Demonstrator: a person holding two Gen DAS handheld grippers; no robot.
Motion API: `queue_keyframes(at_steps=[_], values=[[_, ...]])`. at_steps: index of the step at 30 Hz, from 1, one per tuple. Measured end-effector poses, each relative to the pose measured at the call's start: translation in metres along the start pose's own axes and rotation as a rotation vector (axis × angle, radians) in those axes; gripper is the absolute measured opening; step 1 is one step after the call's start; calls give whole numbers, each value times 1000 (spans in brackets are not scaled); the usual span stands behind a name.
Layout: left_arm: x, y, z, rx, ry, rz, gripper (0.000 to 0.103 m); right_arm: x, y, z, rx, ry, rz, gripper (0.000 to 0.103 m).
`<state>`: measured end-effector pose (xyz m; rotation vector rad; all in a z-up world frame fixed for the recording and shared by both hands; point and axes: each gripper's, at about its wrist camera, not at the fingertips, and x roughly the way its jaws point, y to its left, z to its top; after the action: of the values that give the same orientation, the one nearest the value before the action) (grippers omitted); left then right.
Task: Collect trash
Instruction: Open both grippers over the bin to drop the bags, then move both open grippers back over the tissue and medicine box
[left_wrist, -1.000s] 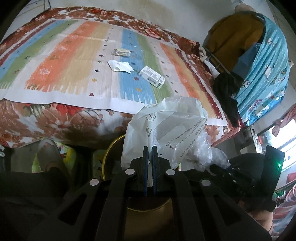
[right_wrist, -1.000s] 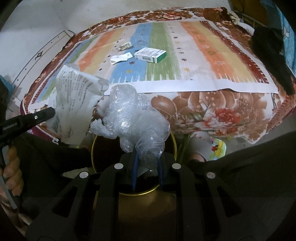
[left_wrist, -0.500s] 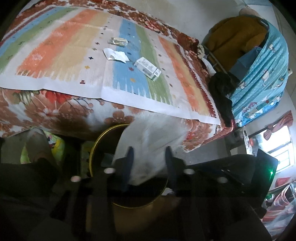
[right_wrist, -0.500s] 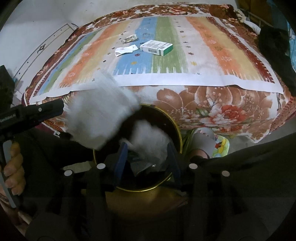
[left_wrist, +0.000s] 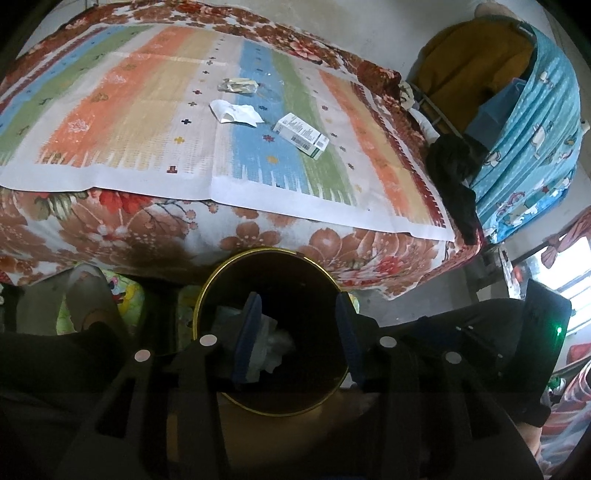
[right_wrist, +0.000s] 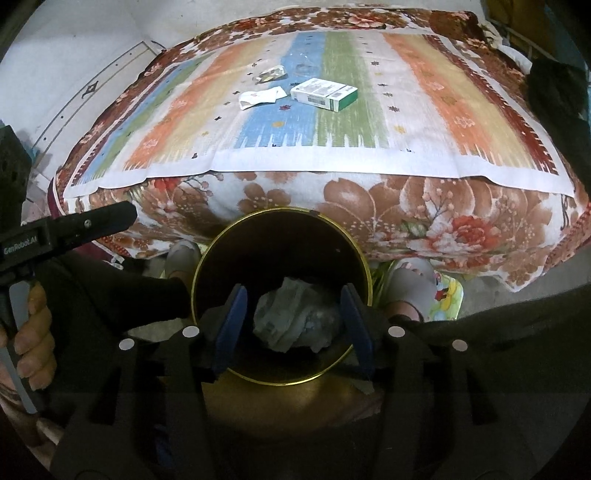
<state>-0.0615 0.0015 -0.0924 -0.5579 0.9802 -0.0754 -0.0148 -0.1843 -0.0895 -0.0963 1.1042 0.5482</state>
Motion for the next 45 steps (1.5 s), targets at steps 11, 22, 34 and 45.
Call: queue_keyframes(at_steps=[11,22,34,45], values=[[2,0,2,14,14,30,51,20,-3,19,43,53,125,53],[-10,-3,41,45,-3,78,57,23,1,52,8,39,112,58],[-12,-7,91,108,-29,177,68,20,-3,114,-54,-29,26,77],[-1,-3,143,82,-29,226,74,26,-3,170,-85,-50,-30,87]])
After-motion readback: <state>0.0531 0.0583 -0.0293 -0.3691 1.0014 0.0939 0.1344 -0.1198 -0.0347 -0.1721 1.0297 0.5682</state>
